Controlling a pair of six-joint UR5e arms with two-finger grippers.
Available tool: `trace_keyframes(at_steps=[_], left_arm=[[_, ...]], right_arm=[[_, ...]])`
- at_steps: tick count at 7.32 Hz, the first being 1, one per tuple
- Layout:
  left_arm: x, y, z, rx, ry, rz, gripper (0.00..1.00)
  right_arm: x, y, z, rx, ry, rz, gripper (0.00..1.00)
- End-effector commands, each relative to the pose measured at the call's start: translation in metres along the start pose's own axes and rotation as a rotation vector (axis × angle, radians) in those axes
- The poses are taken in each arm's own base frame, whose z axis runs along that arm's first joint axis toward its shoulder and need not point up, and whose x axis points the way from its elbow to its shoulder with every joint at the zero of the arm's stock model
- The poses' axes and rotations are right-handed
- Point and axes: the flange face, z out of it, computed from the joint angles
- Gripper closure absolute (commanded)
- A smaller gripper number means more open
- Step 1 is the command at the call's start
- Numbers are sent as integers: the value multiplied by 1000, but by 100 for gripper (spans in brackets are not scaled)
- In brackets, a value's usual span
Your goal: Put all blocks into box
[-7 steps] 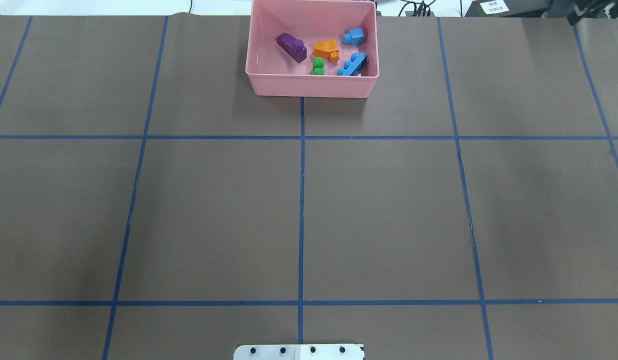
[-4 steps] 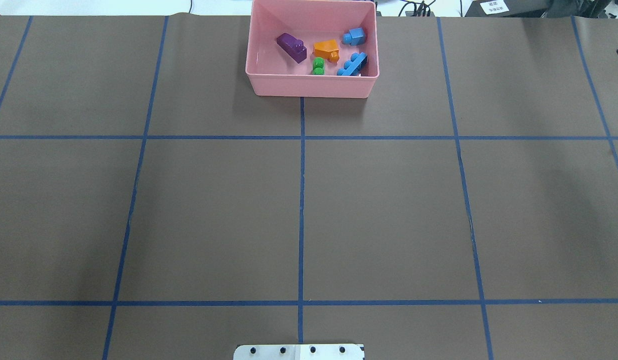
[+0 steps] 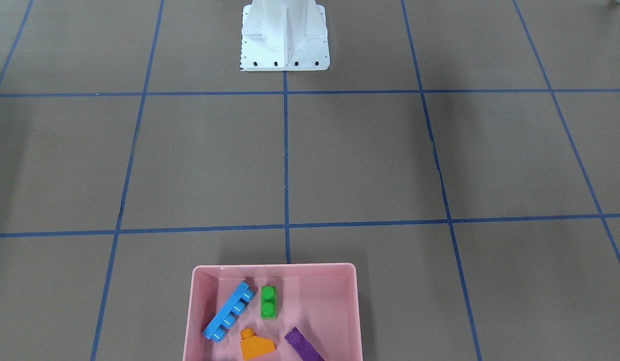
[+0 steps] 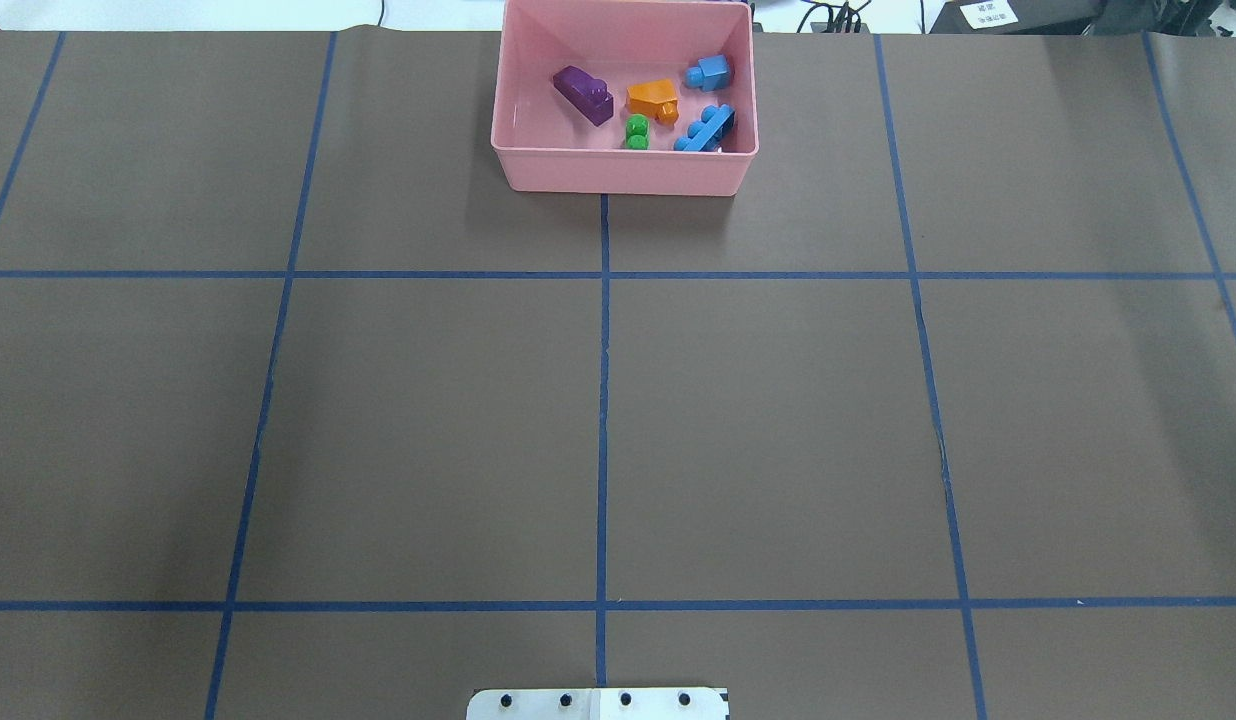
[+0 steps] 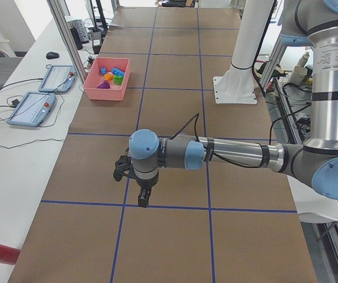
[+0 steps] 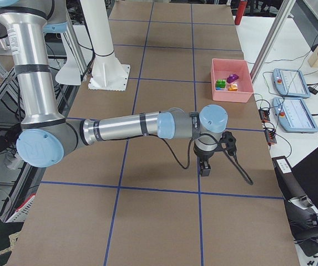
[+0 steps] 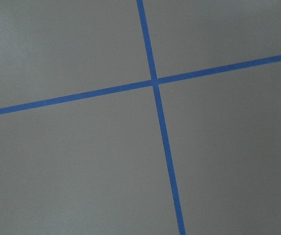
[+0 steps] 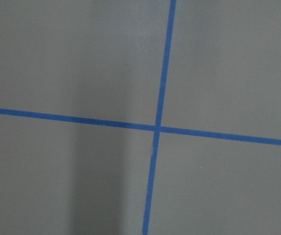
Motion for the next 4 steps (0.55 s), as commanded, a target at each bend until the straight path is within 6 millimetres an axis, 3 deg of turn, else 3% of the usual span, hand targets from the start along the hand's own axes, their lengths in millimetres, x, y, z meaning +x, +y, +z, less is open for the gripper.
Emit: trace_keyframes(at_steps=[1,2,4], left_arm=[[-1,0,1,-1,0,-6,0],[-1,0,1,-1,0,-6,0],[0,-1,2,-2,-1,-8,0]], right_arm=[[44,55,2,-1,-6,46,0],[54,91,17,-22,-7,74,0],[31,84,39,-68,11,50,0]])
